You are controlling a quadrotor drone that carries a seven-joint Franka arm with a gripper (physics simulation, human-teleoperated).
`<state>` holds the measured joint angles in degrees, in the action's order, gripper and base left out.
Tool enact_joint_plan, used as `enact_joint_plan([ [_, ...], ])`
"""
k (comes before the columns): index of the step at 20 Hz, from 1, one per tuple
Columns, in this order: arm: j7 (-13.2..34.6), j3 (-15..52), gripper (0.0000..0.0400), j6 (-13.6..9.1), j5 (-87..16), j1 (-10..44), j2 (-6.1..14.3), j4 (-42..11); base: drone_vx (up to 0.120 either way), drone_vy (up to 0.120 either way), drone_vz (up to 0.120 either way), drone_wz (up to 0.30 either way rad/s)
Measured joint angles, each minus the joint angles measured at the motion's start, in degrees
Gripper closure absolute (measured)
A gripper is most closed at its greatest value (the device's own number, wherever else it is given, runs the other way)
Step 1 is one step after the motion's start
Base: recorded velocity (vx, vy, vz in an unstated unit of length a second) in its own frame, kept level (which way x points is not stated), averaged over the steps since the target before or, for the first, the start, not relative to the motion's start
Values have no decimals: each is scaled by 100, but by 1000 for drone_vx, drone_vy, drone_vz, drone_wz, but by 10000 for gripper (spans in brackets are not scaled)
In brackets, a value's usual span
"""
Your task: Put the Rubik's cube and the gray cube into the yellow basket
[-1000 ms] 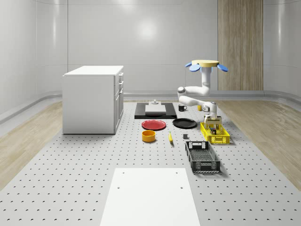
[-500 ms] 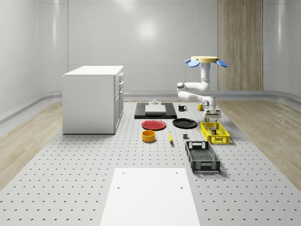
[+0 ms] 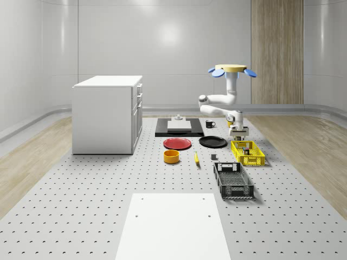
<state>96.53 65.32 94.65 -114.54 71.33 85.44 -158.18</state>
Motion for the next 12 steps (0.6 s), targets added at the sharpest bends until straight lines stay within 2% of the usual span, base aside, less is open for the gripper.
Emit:
enact_joint_plan([
  [12,-12,-2,0,-32,-14,-17,-34,-4,0,-120,0,0],
])
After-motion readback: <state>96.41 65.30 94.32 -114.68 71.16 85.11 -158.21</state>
